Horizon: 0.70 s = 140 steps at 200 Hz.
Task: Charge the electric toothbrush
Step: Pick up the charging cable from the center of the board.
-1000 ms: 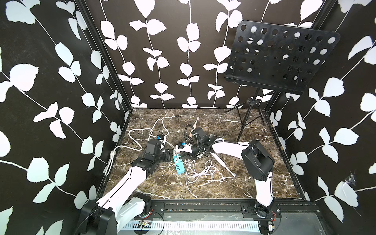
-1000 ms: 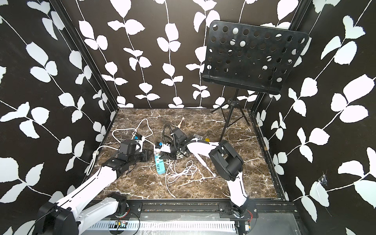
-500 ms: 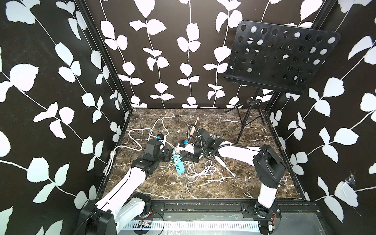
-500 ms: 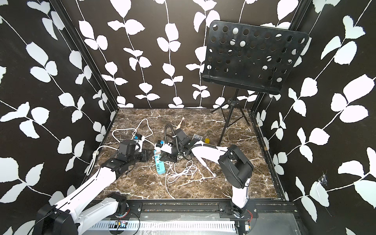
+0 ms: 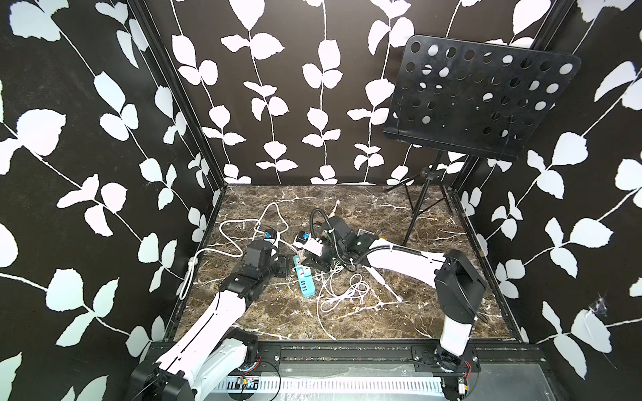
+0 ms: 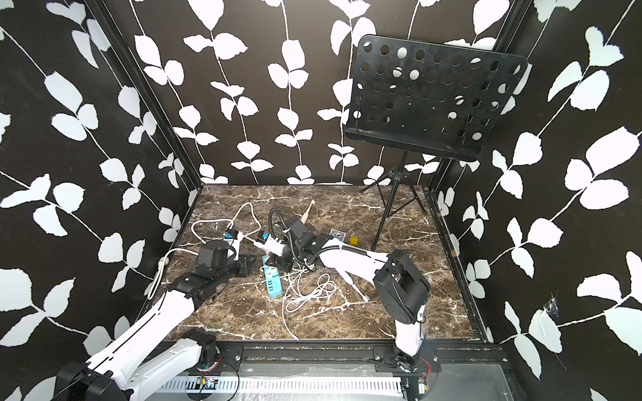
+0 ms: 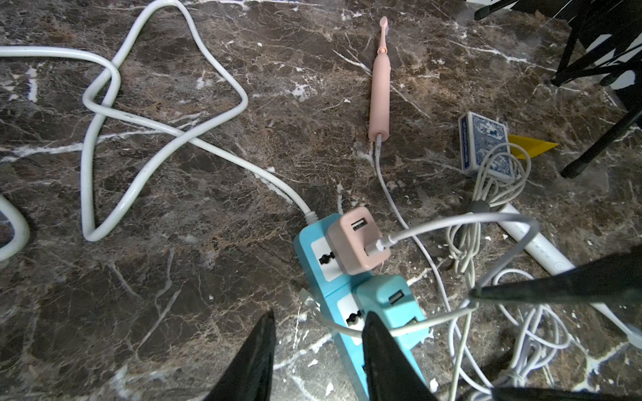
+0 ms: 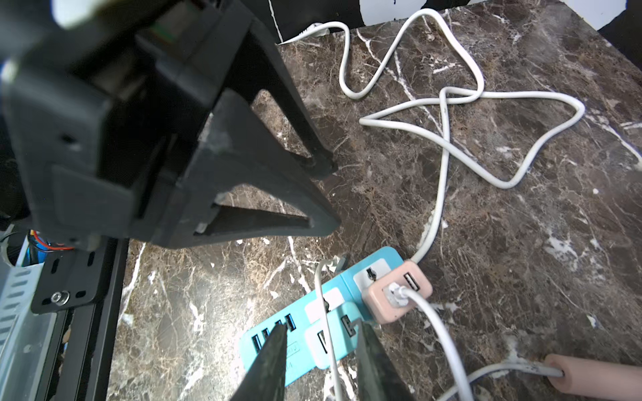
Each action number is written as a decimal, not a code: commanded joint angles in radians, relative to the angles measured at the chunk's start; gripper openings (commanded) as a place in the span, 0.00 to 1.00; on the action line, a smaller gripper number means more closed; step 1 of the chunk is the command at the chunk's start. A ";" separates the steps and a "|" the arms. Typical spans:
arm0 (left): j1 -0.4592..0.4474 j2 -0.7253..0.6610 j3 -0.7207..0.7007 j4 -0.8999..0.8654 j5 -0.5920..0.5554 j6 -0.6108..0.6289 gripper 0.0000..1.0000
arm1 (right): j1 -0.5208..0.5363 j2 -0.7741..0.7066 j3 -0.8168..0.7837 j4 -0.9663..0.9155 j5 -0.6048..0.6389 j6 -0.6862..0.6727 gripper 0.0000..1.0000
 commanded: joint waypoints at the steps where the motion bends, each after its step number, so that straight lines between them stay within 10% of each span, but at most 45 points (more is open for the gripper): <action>1: -0.004 -0.014 -0.004 -0.035 -0.017 0.004 0.44 | 0.007 0.036 0.029 -0.107 0.012 -0.091 0.36; 94: -0.004 0.000 -0.009 -0.014 -0.009 0.001 0.44 | 0.009 0.098 0.077 -0.150 0.076 -0.152 0.40; 140: -0.005 0.010 -0.008 -0.005 -0.010 0.008 0.44 | 0.009 0.112 0.088 -0.155 0.090 -0.204 0.24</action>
